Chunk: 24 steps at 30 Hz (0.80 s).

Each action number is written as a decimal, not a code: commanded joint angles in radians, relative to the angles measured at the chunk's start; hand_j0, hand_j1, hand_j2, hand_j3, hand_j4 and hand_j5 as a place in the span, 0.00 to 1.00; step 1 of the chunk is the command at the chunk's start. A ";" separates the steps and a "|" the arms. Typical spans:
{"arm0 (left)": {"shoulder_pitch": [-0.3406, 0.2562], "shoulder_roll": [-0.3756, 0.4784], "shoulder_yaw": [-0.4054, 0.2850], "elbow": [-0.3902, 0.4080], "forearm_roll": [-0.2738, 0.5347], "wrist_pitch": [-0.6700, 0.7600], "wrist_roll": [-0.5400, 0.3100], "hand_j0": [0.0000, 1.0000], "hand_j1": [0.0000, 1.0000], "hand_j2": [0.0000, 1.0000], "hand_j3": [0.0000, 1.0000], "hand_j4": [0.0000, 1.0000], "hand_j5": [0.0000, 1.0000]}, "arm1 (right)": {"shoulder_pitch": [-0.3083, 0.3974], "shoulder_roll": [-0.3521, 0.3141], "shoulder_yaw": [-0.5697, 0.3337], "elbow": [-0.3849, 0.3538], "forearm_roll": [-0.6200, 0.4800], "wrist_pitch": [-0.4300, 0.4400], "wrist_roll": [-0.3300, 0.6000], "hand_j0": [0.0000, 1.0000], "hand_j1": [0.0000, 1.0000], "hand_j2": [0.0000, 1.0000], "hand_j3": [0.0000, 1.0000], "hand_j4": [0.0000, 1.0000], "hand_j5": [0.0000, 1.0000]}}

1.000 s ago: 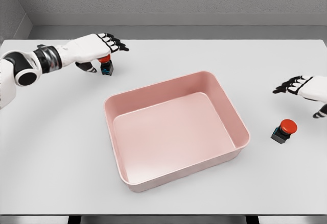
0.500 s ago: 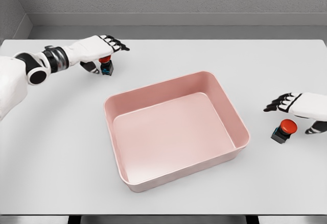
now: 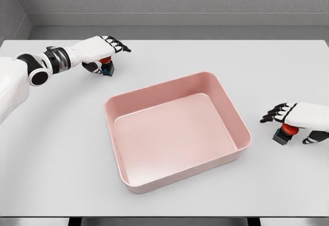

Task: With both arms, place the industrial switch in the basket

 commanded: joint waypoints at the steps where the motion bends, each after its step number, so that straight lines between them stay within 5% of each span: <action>1: 0.000 0.001 0.001 0.002 0.006 0.000 0.001 0.75 0.75 0.75 0.75 0.75 0.75 | 0.000 -0.001 -0.001 -0.008 -0.005 0.001 0.007 1.00 1.00 1.00 1.00 1.00 1.00; 9: -0.008 0.012 -0.007 0.003 0.004 0.000 0.000 0.49 0.49 0.49 0.49 0.49 0.49 | -0.002 -0.009 -0.002 -0.017 -0.004 0.001 0.030 1.00 1.00 1.00 1.00 1.00 1.00; 11: -0.009 0.012 -0.007 0.008 0.004 0.000 0.000 0.31 0.31 0.31 0.31 0.31 0.31 | -0.003 -0.011 -0.002 -0.019 -0.004 0.001 0.030 1.00 1.00 1.00 1.00 1.00 1.00; 24: -0.049 0.015 0.004 -0.034 0.013 0.000 0.000 0.30 0.30 0.30 0.30 0.30 0.30 | -0.003 -0.011 -0.025 -0.040 -0.002 0.001 0.073 0.84 0.84 0.84 0.84 0.84 0.84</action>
